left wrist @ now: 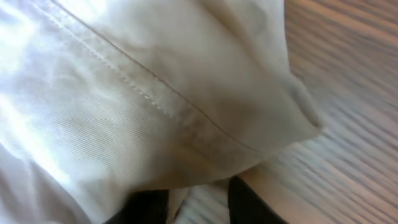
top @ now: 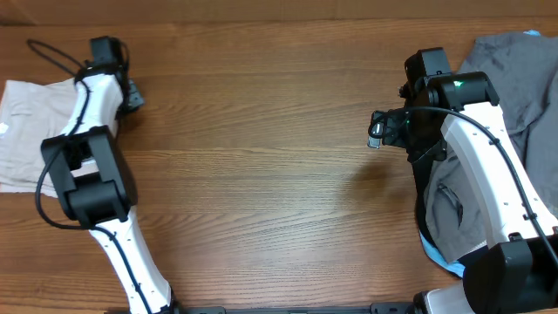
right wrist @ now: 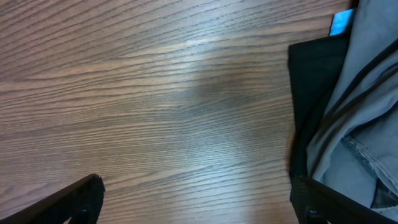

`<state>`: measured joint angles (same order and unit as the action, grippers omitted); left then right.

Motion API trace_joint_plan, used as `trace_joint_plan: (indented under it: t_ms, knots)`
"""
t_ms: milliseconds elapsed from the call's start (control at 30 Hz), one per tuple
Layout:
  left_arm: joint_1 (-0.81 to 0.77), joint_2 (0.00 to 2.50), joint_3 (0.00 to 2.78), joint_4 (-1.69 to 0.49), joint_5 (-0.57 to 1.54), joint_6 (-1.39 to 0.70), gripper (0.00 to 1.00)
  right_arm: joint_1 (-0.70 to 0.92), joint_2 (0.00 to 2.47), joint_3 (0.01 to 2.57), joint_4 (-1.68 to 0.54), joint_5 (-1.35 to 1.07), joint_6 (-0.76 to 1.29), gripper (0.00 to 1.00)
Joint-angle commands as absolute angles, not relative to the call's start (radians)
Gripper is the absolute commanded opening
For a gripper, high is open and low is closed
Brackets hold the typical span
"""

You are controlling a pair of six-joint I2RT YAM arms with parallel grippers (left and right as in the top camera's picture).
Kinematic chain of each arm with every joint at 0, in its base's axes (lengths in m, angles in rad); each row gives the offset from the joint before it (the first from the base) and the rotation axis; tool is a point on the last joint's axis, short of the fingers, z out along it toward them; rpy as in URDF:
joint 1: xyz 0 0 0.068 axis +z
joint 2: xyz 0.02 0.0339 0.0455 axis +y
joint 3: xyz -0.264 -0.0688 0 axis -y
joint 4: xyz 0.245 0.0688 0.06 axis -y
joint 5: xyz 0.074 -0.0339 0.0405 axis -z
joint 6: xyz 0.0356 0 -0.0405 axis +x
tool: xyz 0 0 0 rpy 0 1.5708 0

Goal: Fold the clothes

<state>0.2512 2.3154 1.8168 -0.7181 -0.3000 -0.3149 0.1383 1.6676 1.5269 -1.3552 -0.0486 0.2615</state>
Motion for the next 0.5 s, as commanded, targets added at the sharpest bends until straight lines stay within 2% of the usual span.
trace_joint_plan:
  t_ms: [0,33,200,333,467]
  knots:
    - [0.303,2.317,1.813,-0.722,-0.195,-0.287,0.42,0.141,1.656,1.544,-1.347,-0.053,0.258,1.00]
    - [0.308,2.317,1.813,-0.721,-0.130,-0.257,0.50,0.141,1.656,1.544,-1.338,-0.053,0.258,1.00]
    - [0.282,2.305,1.816,-0.737,-0.094,-0.170,0.66,0.141,1.656,1.544,-1.321,-0.053,0.258,1.00]
    - [0.234,2.238,1.817,-0.771,-0.020,-0.150,0.69,0.141,1.656,1.544,-1.281,-0.054,0.266,1.00]
    - [0.165,2.144,1.817,-0.795,0.064,-0.133,0.77,0.141,1.656,1.544,-1.237,-0.054,0.316,1.00]
